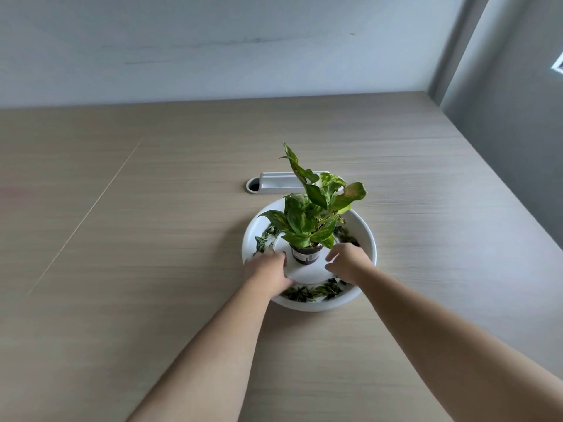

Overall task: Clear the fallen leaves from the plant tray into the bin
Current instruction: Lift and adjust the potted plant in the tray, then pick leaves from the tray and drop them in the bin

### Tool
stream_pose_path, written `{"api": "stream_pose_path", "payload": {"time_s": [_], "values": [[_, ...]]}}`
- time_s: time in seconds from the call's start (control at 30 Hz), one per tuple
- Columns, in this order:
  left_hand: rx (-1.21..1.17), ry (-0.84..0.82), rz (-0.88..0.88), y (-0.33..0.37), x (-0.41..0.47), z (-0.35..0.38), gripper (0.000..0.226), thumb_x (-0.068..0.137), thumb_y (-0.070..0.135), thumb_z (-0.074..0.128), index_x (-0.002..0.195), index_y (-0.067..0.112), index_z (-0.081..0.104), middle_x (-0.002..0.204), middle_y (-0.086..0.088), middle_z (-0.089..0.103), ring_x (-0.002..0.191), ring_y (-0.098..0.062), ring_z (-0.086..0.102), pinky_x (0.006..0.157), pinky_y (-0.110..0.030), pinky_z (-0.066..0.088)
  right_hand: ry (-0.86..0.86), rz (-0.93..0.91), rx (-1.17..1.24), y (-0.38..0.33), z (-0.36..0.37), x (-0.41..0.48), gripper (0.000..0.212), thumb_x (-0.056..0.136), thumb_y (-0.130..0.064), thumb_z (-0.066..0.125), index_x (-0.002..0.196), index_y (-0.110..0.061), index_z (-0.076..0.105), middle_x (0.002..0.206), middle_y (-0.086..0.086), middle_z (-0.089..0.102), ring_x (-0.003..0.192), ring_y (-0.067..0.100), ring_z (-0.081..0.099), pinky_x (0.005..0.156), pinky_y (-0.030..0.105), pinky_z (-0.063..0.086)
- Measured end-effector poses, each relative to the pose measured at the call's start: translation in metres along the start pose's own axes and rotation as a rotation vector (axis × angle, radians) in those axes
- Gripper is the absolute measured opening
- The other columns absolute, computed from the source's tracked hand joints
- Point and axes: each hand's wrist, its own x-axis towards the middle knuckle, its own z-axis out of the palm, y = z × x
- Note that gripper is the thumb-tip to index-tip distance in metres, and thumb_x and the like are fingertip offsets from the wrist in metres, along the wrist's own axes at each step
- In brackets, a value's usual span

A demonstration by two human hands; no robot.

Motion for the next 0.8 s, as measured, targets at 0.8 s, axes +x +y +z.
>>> {"api": "stream_pose_path", "payload": {"time_s": [0.8], "values": [[-0.65, 0.032, 0.02, -0.008, 0.002, 0.014, 0.005, 0.077, 0.011, 0.074, 0.082, 0.012, 0.074, 0.082, -0.002, 0.071, 0.07, -0.014, 0.063, 0.069, -0.022, 0.054, 0.172, 0.054, 0.215, 0.002, 0.027, -0.02, 0.013, 0.074, 0.0, 0.067, 0.079, -0.009, 0.075, 0.074, 0.0, 0.067, 0.067, 0.011, 0.058, 0.062, 0.022, 0.051]]}}
